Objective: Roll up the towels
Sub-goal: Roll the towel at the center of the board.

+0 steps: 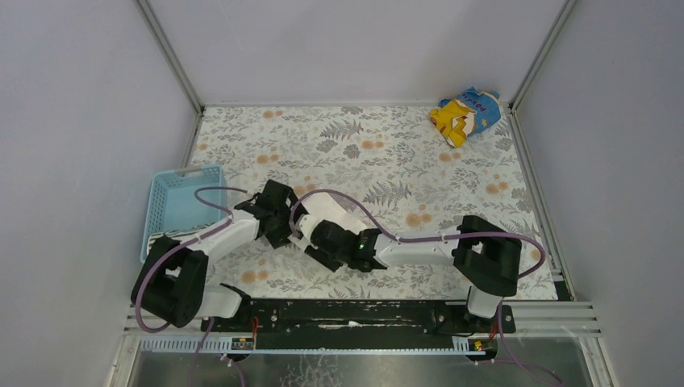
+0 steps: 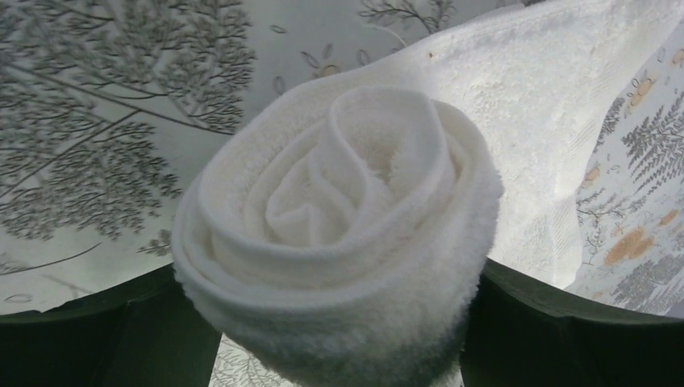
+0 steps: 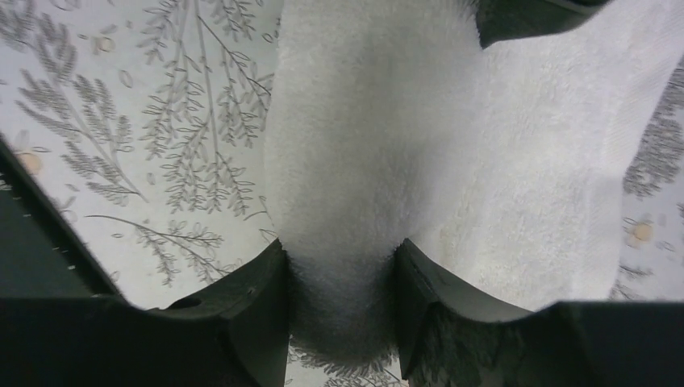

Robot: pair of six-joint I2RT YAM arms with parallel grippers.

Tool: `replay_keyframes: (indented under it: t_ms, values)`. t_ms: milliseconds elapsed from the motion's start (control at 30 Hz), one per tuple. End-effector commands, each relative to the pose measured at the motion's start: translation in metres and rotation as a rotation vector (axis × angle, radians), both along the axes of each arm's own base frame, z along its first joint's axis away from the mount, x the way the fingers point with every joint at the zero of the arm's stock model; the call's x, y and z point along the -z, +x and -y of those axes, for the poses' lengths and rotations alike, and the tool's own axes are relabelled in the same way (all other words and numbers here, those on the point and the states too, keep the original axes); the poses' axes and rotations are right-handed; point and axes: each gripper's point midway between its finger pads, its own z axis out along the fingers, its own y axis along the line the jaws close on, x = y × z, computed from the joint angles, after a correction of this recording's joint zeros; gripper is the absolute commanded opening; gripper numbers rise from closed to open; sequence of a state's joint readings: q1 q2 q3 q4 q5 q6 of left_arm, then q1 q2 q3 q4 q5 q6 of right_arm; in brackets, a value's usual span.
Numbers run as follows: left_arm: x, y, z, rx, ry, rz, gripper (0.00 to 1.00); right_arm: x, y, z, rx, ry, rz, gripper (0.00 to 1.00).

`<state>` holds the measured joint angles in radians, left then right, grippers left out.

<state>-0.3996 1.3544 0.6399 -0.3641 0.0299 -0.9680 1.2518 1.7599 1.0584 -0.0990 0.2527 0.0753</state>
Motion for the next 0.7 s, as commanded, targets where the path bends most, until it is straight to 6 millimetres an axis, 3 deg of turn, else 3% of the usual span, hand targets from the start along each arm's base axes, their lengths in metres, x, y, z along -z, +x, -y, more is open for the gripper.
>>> replay_keyframes:
  t_ms: [0, 167, 400, 667]
  values:
    - [0.003, -0.016, -0.025, -0.021, 0.087, -0.048, 0.91, 0.016, -0.040, 0.000, -0.060, 0.143, -0.340, 0.18]
    - [-0.031, -0.003, -0.018, -0.020, 0.029, 0.056, 1.00, 0.010, -0.033, 0.007, -0.035, 0.278, -0.507, 0.17]
    - [-0.064, -0.005, -0.022, -0.061, -0.022, 0.167, 1.00, 0.011, -0.031, 0.010, -0.026, 0.380, -0.710, 0.16]
    - [-0.058, 0.000, -0.010, -0.034, -0.071, 0.167, 1.00, 0.020, -0.025, 0.014, 0.036, 0.482, -0.898, 0.16]
